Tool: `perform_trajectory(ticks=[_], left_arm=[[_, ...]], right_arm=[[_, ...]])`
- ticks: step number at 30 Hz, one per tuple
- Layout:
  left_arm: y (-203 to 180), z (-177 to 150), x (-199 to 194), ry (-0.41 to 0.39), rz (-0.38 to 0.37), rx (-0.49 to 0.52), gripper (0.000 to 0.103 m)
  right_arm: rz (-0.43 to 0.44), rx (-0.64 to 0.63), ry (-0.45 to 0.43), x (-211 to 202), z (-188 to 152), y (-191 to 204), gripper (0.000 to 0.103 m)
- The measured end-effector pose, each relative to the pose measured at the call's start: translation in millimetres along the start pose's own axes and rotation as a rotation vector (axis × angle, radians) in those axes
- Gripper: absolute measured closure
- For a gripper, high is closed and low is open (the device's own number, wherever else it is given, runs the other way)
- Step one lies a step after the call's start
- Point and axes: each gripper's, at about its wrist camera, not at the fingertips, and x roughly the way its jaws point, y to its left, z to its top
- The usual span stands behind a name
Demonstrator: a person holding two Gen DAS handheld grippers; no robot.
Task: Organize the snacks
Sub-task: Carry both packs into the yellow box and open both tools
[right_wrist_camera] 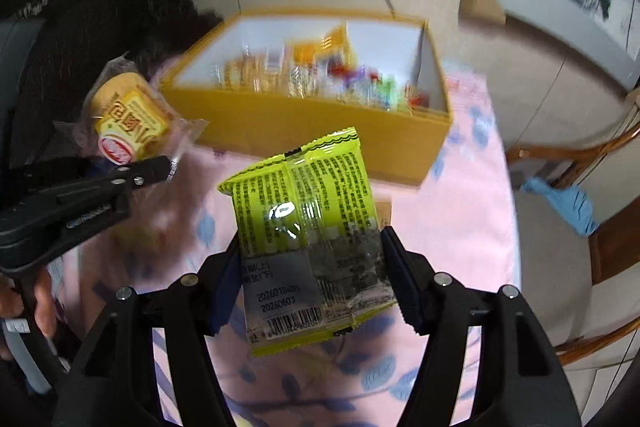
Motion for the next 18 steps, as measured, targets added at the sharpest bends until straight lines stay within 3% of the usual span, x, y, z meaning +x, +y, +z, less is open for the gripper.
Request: perform_trajectory(ticks=[7, 18], left_arm=[[-11, 64, -8, -0.053, -0.013, 0.007, 0.078], [-6, 122, 30, -0.03, -0.004, 0.002, 0.078]], right_arm=[[0.006, 0.067, -0.088, -15, 65, -12, 0.037], [-0.02, 0.075, -0.087, 18, 134, -26, 0.037]])
